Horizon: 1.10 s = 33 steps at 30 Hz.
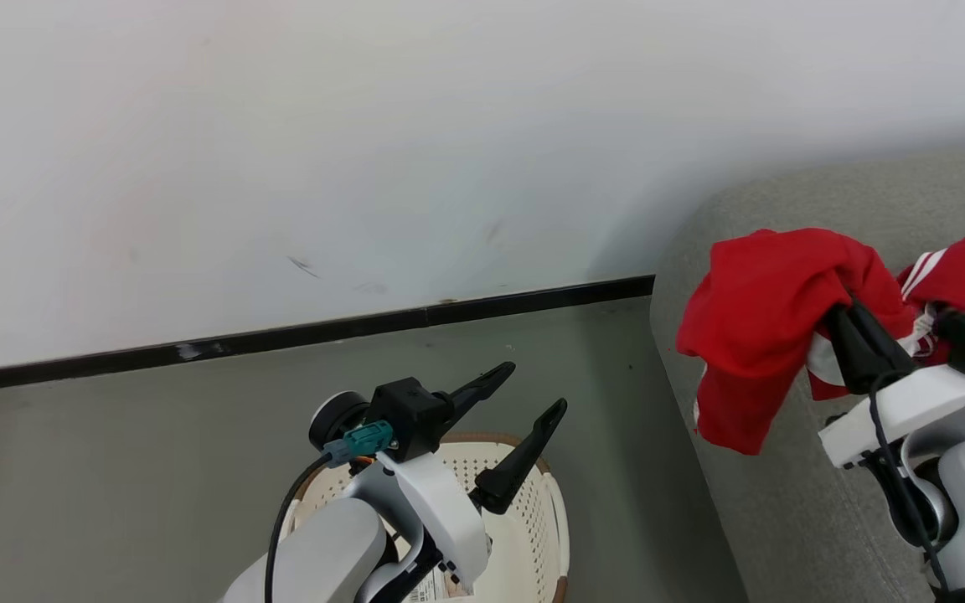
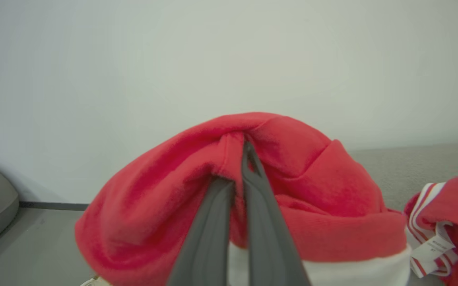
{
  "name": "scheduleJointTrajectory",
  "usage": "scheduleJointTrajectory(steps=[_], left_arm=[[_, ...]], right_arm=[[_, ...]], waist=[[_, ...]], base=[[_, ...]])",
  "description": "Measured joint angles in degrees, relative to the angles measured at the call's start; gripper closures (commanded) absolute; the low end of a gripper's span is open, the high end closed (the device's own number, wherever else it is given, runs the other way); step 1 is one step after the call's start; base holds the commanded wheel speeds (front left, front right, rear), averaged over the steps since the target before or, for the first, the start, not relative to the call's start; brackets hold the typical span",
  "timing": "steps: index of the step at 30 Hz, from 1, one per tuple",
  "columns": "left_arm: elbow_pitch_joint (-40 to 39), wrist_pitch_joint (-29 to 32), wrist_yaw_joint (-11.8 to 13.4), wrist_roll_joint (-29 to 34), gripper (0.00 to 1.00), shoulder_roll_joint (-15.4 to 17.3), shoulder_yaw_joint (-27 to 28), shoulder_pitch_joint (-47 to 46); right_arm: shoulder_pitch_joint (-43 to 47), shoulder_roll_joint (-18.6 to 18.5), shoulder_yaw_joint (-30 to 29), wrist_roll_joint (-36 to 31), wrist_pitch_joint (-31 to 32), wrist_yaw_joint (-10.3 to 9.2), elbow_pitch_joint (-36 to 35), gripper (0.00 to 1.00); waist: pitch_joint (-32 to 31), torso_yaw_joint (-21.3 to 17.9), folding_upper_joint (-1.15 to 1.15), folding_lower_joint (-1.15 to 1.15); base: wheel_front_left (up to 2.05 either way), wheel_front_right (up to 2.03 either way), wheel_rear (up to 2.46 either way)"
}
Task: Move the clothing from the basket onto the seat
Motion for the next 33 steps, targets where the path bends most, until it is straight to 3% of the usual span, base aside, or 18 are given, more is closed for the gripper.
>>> scheduleJointTrajectory(steps=[18,33], left_arm=[[-0.31,-1.34,-0.52,0.44,0.0,1.14,-2.61,0.1],[-0.86,-2.77,-0.94,0.44,0.0,3.07,-2.93,0.09]], right_arm=[[8.96,1.29,-10.7,-3.46,-0.01,0.0,-8.16,1.0],[11.81,3.5,-12.67,-4.08,-0.01,0.0,-12.04,1.0]], waist=[[0.95,-7.98,0.0,0.0],[2.05,-14.48,0.0,0.0]], base=[[0.0,0.0,0.0],[0.0,0.0,0.0]])
